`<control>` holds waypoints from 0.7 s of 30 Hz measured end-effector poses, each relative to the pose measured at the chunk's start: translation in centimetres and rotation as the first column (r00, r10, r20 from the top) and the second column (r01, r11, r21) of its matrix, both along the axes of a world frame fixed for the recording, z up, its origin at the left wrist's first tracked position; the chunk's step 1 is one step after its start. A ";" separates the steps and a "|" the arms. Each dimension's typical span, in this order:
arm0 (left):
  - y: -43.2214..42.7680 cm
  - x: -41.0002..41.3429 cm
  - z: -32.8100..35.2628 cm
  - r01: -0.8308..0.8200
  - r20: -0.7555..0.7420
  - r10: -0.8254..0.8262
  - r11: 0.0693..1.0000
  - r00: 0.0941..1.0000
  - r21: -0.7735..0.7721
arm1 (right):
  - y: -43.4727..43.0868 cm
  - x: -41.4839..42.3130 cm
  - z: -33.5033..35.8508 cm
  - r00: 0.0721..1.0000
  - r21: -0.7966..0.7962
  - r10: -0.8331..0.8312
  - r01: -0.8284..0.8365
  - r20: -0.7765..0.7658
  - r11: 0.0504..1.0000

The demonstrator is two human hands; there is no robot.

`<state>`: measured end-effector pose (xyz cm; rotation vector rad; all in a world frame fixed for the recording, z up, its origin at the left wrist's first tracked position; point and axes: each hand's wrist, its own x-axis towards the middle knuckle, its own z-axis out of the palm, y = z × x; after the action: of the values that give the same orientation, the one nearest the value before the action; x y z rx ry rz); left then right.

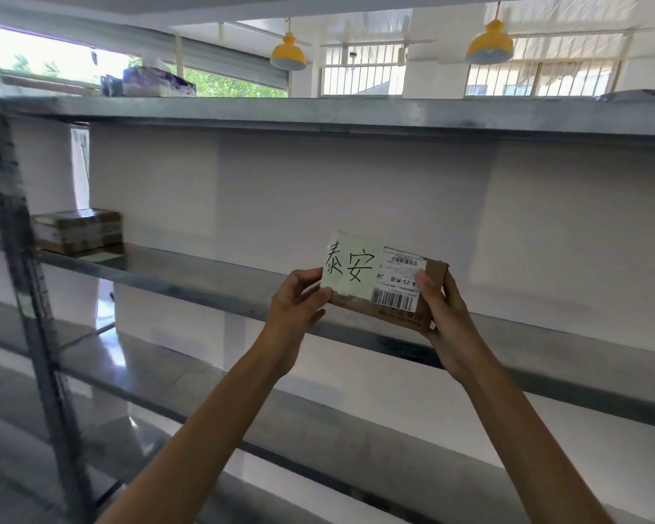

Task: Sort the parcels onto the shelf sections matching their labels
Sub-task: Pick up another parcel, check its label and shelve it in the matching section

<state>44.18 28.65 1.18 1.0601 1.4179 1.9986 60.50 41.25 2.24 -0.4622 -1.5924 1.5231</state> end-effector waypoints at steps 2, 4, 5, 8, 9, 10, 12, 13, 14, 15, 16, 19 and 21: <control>-0.9 -1.1 0.0 -0.037 -0.015 0.037 0.999 0.999 -0.010 | -0.5 -1.5 0.1 1.000 -0.019 0.015 -0.016 -0.014 1.000; -2.0 -2.5 -0.1 -0.070 -0.019 0.069 0.998 0.997 -0.011 | -1.2 -3.1 0.1 0.999 -0.044 0.032 -0.033 -0.023 0.998; -2.6 -3.1 -0.2 -0.082 -0.019 0.082 0.997 0.996 -0.009 | -1.5 -3.9 0.1 0.999 -0.057 0.037 -0.039 -0.025 0.998; -4.4 -5.3 -0.5 -0.126 -0.022 0.125 0.992 0.992 -0.022 | -2.7 -6.7 -0.1 0.998 -0.075 0.059 -0.060 -0.013 0.995; -5.0 -6.1 -0.6 -0.136 -0.012 0.136 0.990 0.991 -0.028 | -3.1 -7.7 -0.1 0.998 -0.076 0.069 -0.069 -0.007 0.995; -5.6 -6.9 -0.7 -0.143 0.001 0.143 0.989 0.990 -0.034 | -3.6 -8.8 -0.2 0.997 -0.081 0.080 -0.080 -0.006 0.993; -6.9 -8.7 -0.9 -0.150 0.021 0.151 0.988 0.988 -0.043 | -4.7 -11.0 -0.3 0.995 -0.093 0.102 -0.102 -0.013 0.990; -7.6 -9.7 -1.0 -0.156 0.027 0.157 0.987 0.987 -0.047 | -5.3 -12.2 -0.4 0.994 -0.097 0.108 -0.109 -0.015 0.989; -8.4 -10.7 -1.0 -0.162 0.029 0.164 0.986 0.986 -0.049 | -5.9 -13.4 -0.5 0.993 -0.101 0.116 -0.117 -0.019 0.988; -9.1 -11.8 -1.1 -0.170 0.027 0.171 0.984 0.985 -0.051 | -6.6 -14.5 -0.5 0.992 -0.104 0.125 -0.127 -0.025 0.986; -9.8 -12.8 -1.1 -0.175 0.020 0.176 0.983 0.984 -0.055 | -7.2 -15.7 -0.6 0.990 -0.105 0.135 -0.138 -0.030 0.985; -11.7 -16.2 -1.1 -0.171 0.000 0.172 0.982 0.985 -0.077 | -9.1 -19.0 -0.8 0.986 -0.081 0.162 -0.164 -0.026 0.983; -13.0 -18.4 -1.1 -0.176 -0.016 0.175 0.980 0.984 -0.089 | -10.3 -21.2 -0.8 0.983 -0.062 0.182 -0.183 -0.018 0.981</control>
<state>25.79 15.68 0.12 0.9337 1.6410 2.0300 39.26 30.94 1.43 -0.3480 -1.6168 1.7143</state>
